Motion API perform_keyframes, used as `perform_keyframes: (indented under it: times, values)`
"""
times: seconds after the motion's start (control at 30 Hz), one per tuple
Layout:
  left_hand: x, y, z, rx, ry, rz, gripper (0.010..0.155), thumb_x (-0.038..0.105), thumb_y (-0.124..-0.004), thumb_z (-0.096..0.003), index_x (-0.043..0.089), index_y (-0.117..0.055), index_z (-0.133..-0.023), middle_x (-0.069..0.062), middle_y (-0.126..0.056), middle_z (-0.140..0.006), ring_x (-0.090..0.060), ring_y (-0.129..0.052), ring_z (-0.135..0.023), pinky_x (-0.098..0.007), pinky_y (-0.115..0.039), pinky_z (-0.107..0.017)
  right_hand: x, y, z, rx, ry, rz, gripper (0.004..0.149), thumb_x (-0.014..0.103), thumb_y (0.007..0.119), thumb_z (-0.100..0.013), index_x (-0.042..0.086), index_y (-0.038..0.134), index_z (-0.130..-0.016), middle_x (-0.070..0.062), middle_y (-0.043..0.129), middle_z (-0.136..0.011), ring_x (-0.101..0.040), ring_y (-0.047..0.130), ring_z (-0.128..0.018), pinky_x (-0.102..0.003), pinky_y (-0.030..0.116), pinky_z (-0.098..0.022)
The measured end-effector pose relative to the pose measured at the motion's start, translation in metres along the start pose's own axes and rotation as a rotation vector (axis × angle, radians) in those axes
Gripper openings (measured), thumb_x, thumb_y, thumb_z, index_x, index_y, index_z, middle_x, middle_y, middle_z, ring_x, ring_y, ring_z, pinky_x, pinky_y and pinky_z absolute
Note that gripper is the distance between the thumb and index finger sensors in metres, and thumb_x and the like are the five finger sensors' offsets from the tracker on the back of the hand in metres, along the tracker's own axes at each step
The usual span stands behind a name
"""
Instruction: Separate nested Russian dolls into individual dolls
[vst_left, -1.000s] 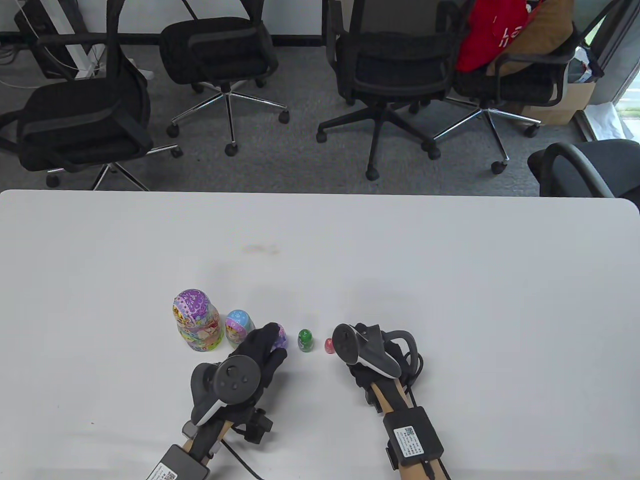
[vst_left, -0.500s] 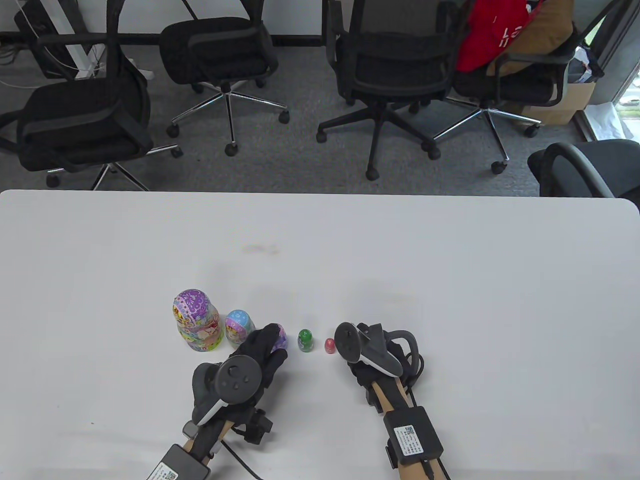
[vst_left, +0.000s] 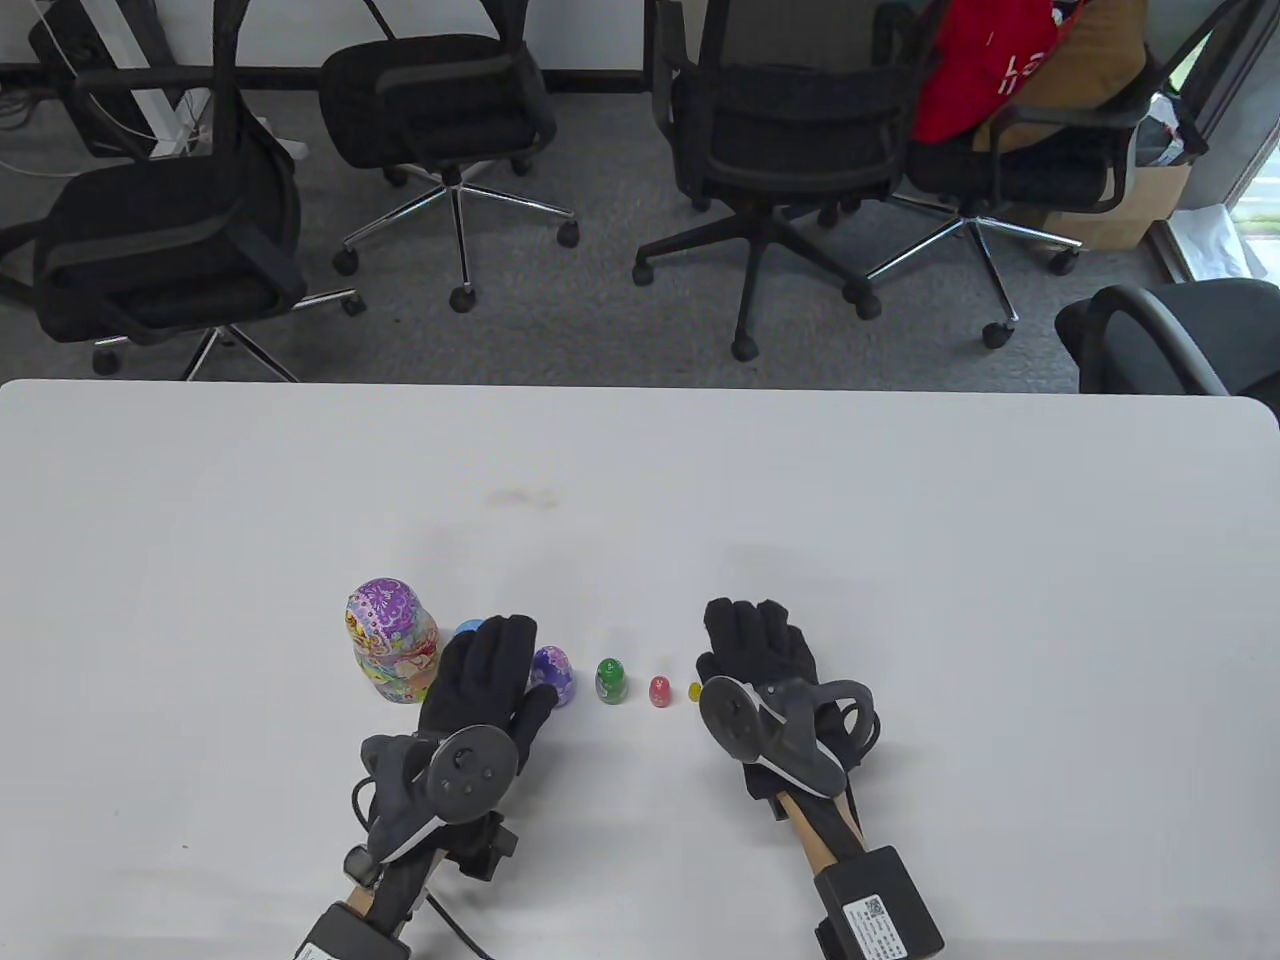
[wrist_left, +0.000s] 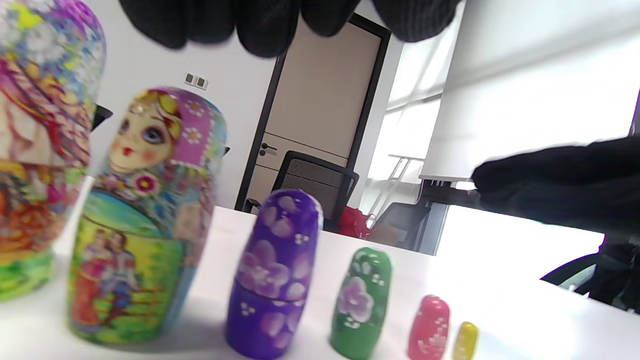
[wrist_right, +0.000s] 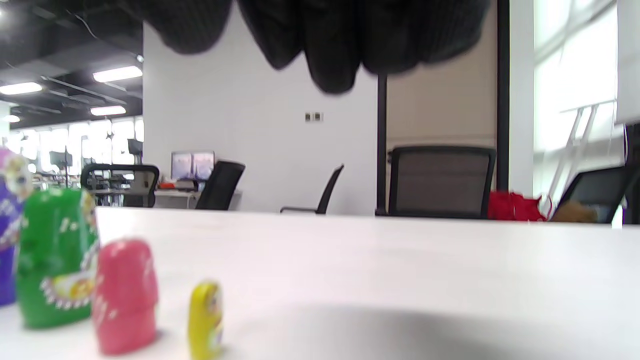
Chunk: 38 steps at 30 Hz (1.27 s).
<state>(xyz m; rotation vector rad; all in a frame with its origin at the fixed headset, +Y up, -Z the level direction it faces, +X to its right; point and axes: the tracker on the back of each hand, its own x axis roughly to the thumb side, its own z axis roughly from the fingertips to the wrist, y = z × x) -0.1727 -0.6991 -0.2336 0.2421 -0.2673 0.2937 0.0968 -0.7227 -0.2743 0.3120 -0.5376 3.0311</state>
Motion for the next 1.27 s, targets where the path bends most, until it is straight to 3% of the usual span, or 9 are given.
perform_keyframes:
  times: [0.17, 0.23, 0.57, 1.27]
  values:
    - [-0.006, -0.002, -0.001, -0.072, 0.025, -0.026, 0.082, 0.055, -0.057, -0.0582, 0.022, -0.022, -0.124, -0.019, -0.021, -0.130, -0.046, -0.009, -0.114, -0.067, -0.021, -0.081, -0.012, -0.020, 0.013, -0.081, 0.015, -0.001, 0.075, 0.053, 0.058, -0.052, 0.020, 0.033, -0.114, -0.012, 0.031, -0.120, -0.039, 0.014, -0.106, -0.057, 0.021, -0.077]
    - [-0.009, -0.003, -0.002, -0.103, 0.039, -0.048, 0.084, 0.058, -0.055, -0.0579, 0.022, -0.016, -0.124, -0.020, -0.012, -0.130, -0.046, 0.000, -0.112, -0.068, -0.014, -0.080, -0.018, -0.025, 0.017, -0.114, 0.027, 0.017, 0.078, 0.056, 0.056, -0.051, 0.020, 0.027, -0.115, -0.012, 0.023, -0.120, -0.039, 0.006, -0.104, -0.057, 0.015, -0.076]
    - [-0.023, -0.012, -0.004, -0.151, 0.081, -0.122, 0.087, 0.061, -0.052, -0.0575, 0.023, -0.010, -0.122, -0.020, -0.006, -0.128, -0.044, 0.007, -0.110, -0.068, -0.008, -0.078, -0.045, -0.029, 0.032, -0.134, 0.075, 0.129, 0.081, 0.059, 0.053, -0.050, 0.021, 0.022, -0.115, -0.012, 0.016, -0.120, -0.038, -0.002, -0.102, -0.058, 0.008, -0.074]
    - [-0.024, -0.016, -0.004, -0.165, 0.083, -0.137, 0.086, 0.060, -0.052, -0.0578, 0.022, -0.010, -0.122, -0.021, -0.007, -0.128, -0.044, 0.005, -0.110, -0.067, -0.009, -0.078, -0.046, -0.020, 0.034, -0.069, 0.091, 0.121, 0.080, 0.058, 0.054, -0.050, 0.020, 0.025, -0.115, -0.013, 0.017, -0.120, -0.039, 0.000, -0.103, -0.058, 0.010, -0.074]
